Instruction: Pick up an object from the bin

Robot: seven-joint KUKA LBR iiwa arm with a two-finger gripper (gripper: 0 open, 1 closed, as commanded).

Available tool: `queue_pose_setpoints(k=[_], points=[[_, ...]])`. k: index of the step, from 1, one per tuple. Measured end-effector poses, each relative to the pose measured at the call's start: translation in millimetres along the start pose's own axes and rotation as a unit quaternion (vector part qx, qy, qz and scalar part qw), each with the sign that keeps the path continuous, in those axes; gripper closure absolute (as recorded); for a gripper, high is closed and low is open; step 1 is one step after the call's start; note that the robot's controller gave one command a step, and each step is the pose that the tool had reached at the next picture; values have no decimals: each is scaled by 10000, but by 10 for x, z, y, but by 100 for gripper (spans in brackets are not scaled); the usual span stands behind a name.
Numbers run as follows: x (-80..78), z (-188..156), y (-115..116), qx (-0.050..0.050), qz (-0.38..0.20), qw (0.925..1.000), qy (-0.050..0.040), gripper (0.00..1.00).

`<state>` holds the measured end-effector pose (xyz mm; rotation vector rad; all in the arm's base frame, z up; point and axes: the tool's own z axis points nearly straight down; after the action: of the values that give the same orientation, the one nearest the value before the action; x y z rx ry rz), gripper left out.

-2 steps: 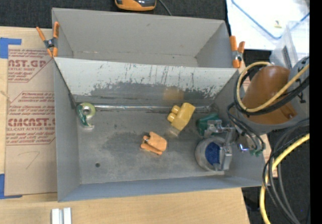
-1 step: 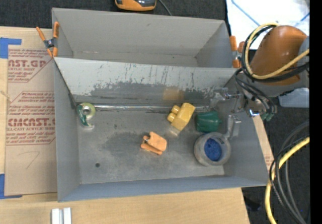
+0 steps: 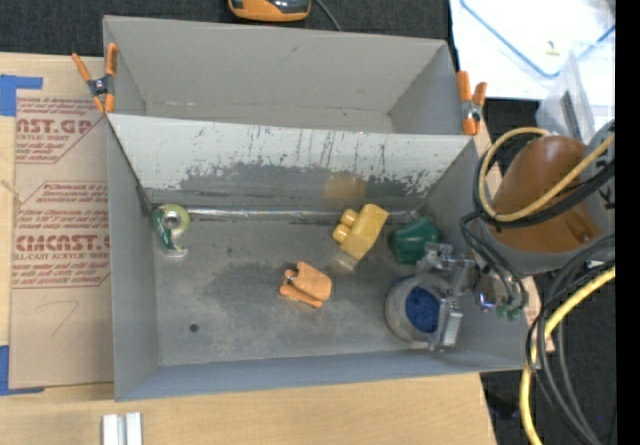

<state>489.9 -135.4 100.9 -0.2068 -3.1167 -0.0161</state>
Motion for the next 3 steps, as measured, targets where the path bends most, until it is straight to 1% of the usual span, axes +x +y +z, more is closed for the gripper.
queue_pose_setpoints(k=[1,2,3], points=[[-320,202,-61,-8,-973,9951,-146,0],[-204,192,-71,-19,-275,9994,-197,100],[-204,192,-70,-19,-275,9994,-197,100]])
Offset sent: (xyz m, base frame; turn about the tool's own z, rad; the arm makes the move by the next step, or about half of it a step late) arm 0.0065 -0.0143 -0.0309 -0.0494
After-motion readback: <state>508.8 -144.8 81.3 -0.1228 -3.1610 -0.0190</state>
